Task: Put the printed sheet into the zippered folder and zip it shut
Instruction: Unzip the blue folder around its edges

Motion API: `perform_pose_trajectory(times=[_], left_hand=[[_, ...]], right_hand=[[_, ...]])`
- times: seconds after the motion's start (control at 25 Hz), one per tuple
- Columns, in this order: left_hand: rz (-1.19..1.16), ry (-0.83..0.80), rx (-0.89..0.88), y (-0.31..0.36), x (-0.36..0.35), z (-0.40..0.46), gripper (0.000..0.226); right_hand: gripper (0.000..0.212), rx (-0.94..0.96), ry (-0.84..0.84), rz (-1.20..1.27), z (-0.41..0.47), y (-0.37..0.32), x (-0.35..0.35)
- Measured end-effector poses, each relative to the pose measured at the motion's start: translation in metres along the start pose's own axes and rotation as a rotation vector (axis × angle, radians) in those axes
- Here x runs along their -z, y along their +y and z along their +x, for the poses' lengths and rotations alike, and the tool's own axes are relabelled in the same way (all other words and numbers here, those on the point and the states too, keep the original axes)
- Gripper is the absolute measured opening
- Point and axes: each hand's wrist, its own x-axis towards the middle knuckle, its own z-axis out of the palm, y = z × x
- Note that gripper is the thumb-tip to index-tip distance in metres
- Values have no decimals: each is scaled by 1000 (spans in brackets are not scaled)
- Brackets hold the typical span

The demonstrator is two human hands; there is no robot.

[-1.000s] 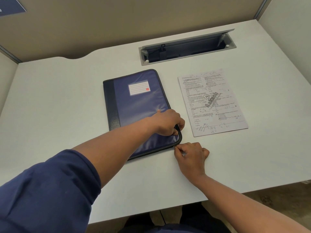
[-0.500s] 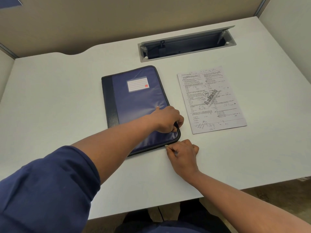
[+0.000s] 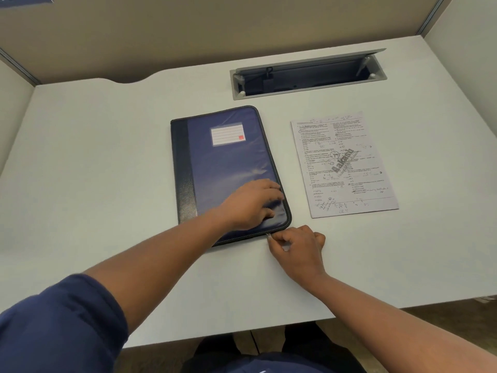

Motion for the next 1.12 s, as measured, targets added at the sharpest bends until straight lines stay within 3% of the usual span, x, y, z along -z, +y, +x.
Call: perform_pose_trajectory(times=[0.12,0.2,0.28,0.4,0.56,1.12], left_hand=[[-139,381,136,1,-25,-39,23],[-247,523,327,11,-43,-61,15],[-367,526,503,22,-59,-72,24],[-414,436,612,36,-77,-74,29],[-417,407,685,46,-91,-73,28],[-392,613,813,44,-102,-75,30]], right_hand=[[21,-43,21,96,7,4,13],[15,-108,64,243,18,6,23],[10,-183,69,334,31,6,29],[13,-332,12,402,50,1,31],[33,-413,-73,413,66,-2,29],[21,-675,-375,682,92,-20,31]])
